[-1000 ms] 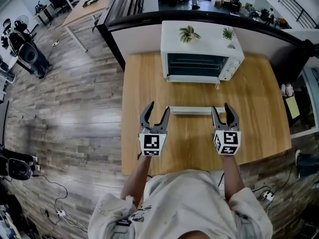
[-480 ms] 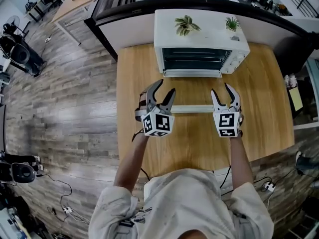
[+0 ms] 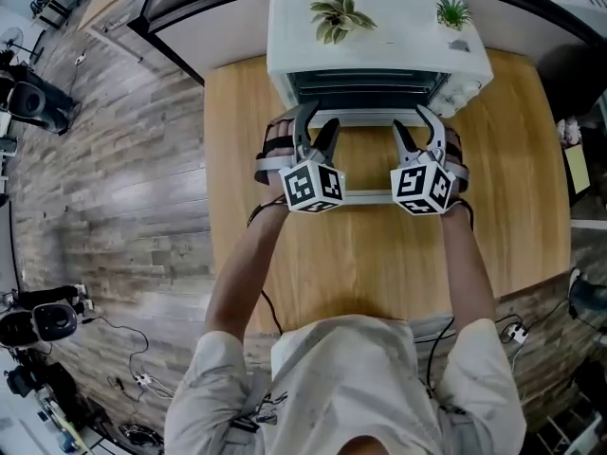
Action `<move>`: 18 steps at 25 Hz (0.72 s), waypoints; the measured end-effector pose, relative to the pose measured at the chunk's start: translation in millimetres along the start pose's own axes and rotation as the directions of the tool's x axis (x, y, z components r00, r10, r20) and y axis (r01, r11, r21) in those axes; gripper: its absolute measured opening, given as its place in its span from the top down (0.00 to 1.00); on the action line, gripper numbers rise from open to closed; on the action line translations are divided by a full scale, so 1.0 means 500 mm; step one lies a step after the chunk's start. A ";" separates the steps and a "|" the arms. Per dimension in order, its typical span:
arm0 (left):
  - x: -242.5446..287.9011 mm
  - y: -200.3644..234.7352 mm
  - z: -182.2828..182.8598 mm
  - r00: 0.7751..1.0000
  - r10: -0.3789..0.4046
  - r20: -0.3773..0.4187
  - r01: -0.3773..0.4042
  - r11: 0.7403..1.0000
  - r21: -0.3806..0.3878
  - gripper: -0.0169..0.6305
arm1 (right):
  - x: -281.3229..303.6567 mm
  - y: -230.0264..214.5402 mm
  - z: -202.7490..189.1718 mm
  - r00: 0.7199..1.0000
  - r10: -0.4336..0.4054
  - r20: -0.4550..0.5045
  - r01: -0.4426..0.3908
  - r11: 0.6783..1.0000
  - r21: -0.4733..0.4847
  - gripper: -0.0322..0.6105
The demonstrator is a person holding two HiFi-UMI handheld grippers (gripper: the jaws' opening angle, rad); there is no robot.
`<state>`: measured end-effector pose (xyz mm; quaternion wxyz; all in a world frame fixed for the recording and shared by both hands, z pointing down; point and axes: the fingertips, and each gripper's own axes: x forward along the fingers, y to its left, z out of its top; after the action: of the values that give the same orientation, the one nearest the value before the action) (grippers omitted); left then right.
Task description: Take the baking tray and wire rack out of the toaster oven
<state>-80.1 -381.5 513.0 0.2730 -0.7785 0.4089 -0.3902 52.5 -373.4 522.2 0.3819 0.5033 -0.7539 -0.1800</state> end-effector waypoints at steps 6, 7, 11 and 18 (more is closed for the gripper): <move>0.096 -0.002 -0.009 0.997 -0.016 -0.080 0.026 0.992 0.125 0.58 | 0.101 -0.012 -0.003 0.999 0.005 -0.050 -0.013 0.986 -0.166 0.57; 0.111 -0.003 -0.010 0.996 -0.018 -0.092 0.030 0.990 0.138 0.58 | 0.117 -0.012 -0.005 0.998 0.008 -0.059 -0.019 0.981 -0.191 0.57; 0.162 -0.004 -0.015 0.989 -0.027 -0.148 0.052 0.984 0.171 0.59 | 0.172 -0.014 -0.007 0.996 0.020 -0.086 -0.042 0.961 -0.273 0.57; 0.211 -0.012 -0.030 0.972 0.024 -0.235 0.052 0.949 0.312 0.67 | 0.239 -0.009 -0.026 0.990 0.004 -0.143 -0.065 0.904 -0.422 0.68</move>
<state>-52.0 -469.6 566.2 0.3408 -0.6758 0.3653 -0.5420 41.0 -481.0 574.8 0.5370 0.4057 -0.6770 -0.2977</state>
